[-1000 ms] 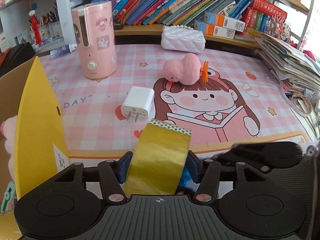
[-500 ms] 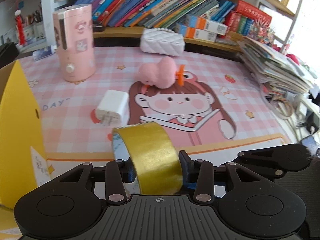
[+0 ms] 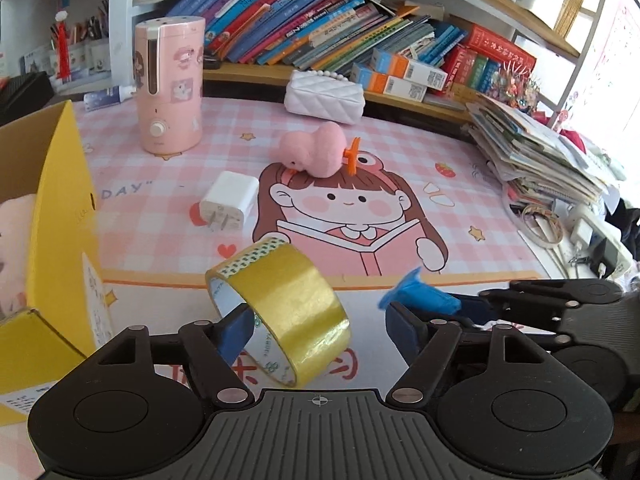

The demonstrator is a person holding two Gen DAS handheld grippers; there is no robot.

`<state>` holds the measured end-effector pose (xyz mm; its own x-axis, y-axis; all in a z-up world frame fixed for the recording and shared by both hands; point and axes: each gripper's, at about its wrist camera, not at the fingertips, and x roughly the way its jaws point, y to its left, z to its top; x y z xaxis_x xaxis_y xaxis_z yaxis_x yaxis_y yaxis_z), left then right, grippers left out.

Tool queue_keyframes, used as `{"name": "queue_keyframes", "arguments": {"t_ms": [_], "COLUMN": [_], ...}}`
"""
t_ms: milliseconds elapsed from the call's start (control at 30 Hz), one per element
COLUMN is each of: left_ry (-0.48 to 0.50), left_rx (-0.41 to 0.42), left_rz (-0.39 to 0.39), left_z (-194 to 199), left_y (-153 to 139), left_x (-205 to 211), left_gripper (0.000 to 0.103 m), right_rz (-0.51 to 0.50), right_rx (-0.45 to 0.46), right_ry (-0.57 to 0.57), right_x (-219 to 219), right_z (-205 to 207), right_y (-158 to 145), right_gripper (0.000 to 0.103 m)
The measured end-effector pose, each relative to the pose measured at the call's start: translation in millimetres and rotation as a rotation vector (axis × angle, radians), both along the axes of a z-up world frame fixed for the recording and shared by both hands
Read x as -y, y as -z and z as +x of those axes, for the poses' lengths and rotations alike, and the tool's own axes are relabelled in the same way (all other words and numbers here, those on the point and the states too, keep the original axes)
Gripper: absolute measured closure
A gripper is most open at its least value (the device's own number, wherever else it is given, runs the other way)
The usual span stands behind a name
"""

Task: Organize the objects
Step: 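Grasp the yellow tape roll by its rim with the left tool and lift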

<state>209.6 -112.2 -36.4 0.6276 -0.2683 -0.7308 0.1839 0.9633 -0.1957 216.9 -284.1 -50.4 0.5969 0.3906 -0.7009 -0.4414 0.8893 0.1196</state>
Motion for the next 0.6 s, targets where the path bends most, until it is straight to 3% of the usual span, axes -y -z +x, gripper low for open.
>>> {"name": "queue_keyframes", "arguments": {"t_ms": [167, 367, 433, 467, 533, 600], "left_ry": [0.017, -0.073, -0.092, -0.090, -0.082, -0.068], "left_rx": [0.010, -0.013, -0.032, -0.043, -0.069, -0.068], "left_rz": [0.058, 0.095, 0.065, 0.045, 0.002, 0.014], "left_z": [0.9, 16.2, 21.9, 23.9, 25.6, 23.9], "left_y": [3.7, 15.0, 20.4, 22.8, 25.4, 27.3], "left_x": [8.9, 12.5, 10.1, 9.2, 9.6, 12.6], "left_gripper": [0.028, 0.028, 0.043, 0.063, 0.077, 0.090], "right_rz": [-0.012, -0.026, -0.033, -0.037, -0.042, -0.041], "right_rx": [0.001, 0.011, 0.008, 0.007, 0.011, 0.016], "right_ry": [0.006, 0.052, 0.054, 0.053, 0.053, 0.060], "right_x": [6.6, 15.1, 15.9, 16.1, 16.5, 17.2], "right_z": [-10.9, -15.9, -16.4, -16.5, -16.9, -16.7], "right_y": [-3.7, -4.6, -4.0, -3.9, -4.9, -6.8], "right_gripper": [0.083, 0.083, 0.084, 0.084, 0.084, 0.084]}}
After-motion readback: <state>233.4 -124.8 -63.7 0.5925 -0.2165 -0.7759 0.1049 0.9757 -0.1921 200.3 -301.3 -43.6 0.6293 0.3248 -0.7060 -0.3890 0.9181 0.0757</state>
